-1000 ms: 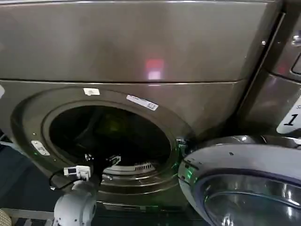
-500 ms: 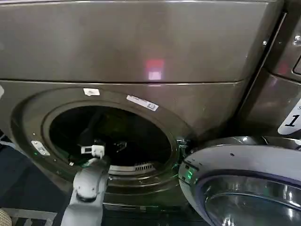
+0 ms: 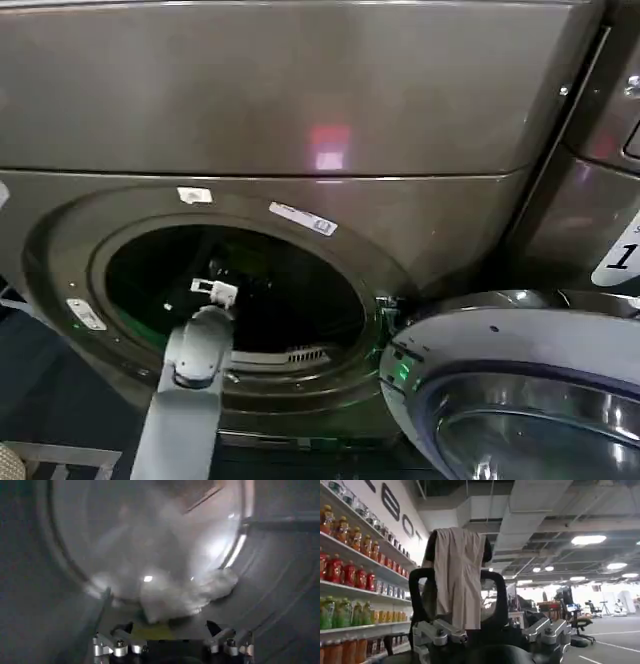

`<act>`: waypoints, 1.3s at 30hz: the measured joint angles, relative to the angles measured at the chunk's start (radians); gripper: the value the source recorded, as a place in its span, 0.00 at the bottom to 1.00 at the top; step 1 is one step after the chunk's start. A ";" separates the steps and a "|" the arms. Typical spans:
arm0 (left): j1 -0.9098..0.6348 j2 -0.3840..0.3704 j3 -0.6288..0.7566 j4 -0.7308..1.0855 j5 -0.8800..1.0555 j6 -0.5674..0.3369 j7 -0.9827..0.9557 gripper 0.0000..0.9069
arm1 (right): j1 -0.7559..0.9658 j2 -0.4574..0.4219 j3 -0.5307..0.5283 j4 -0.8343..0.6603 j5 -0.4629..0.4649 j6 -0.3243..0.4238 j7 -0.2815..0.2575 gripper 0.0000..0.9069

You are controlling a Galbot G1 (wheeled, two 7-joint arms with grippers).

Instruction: Grasp the clothes from the dryer.

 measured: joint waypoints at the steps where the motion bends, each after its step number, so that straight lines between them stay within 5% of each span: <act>1: -0.007 0.003 0.002 0.005 0.025 -0.032 0.025 1.00 | 0.000 0.001 0.000 0.001 0.000 0.000 0.000 1.00; 7: -0.059 0.015 0.016 0.038 0.160 -0.195 0.141 1.00 | -0.003 0.004 0.000 0.001 0.000 0.002 0.000 1.00; 17: -0.132 0.011 0.041 0.101 0.254 -0.301 0.225 1.00 | -0.001 0.009 -0.007 0.005 -0.002 0.004 0.000 1.00; 39: -0.218 0.008 0.073 0.288 0.261 -0.295 0.267 1.00 | -0.003 0.014 -0.011 0.014 -0.004 0.006 0.000 1.00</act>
